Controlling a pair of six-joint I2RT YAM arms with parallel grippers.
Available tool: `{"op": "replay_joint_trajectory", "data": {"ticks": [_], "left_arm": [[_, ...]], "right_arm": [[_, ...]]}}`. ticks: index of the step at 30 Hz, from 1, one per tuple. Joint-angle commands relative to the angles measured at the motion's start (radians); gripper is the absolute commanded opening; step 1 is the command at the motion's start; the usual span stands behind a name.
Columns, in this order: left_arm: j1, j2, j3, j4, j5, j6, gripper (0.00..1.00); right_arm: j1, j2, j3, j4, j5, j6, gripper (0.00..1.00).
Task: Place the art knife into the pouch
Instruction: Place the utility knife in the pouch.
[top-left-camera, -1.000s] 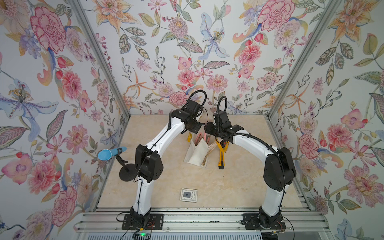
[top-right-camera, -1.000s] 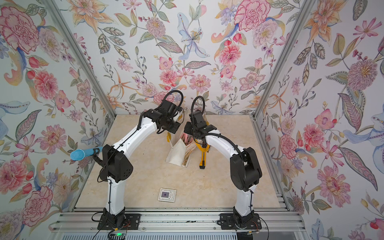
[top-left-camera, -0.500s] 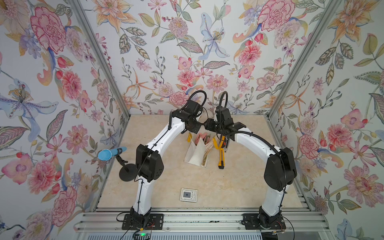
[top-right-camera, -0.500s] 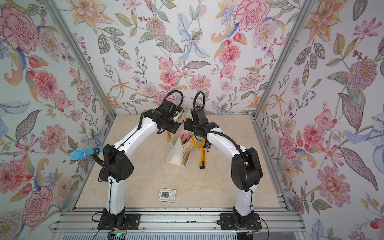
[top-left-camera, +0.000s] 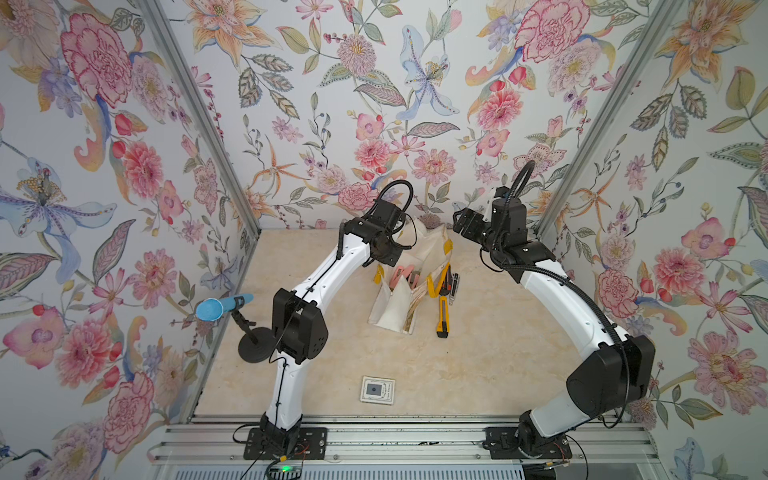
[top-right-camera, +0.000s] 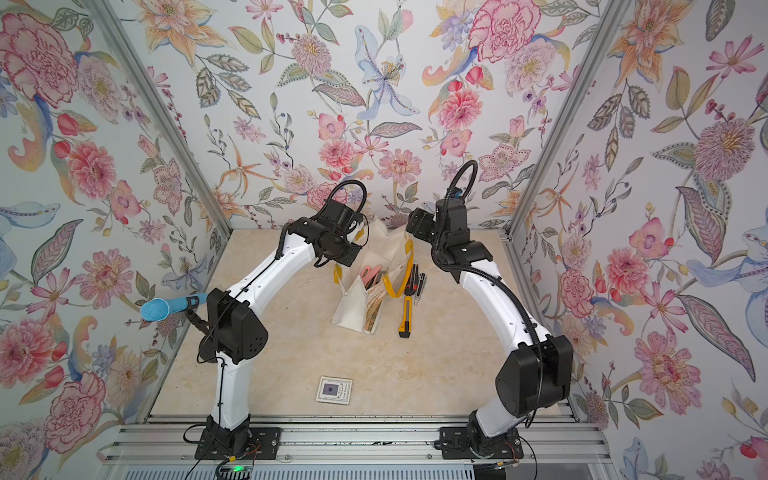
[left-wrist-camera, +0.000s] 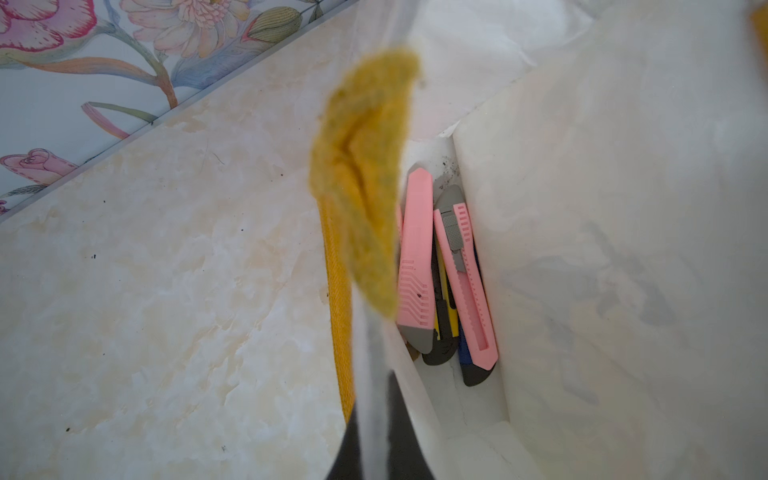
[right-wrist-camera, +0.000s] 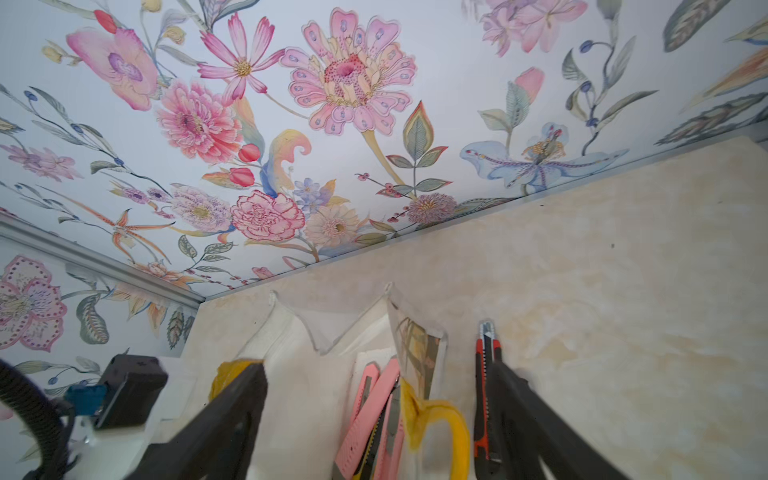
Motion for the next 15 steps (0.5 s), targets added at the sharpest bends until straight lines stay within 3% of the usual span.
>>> {"op": "replay_joint_trajectory", "data": {"ticks": [1, 9, 15], "left_arm": [[-0.006, 0.023, 0.039, -0.003, -0.010, -0.012, 0.00], [-0.007, 0.030, 0.046, -0.005, -0.018, -0.021, 0.00], [-0.007, 0.032, 0.045, -0.006, -0.025, -0.029, 0.00]], "right_arm": [[-0.021, -0.008, -0.066, -0.010, 0.049, 0.006, 0.89], [-0.114, 0.033, -0.158, -0.088, 0.093, 0.114, 0.90], [-0.141, 0.155, -0.139, -0.177, 0.078, 0.104, 0.89]]}}
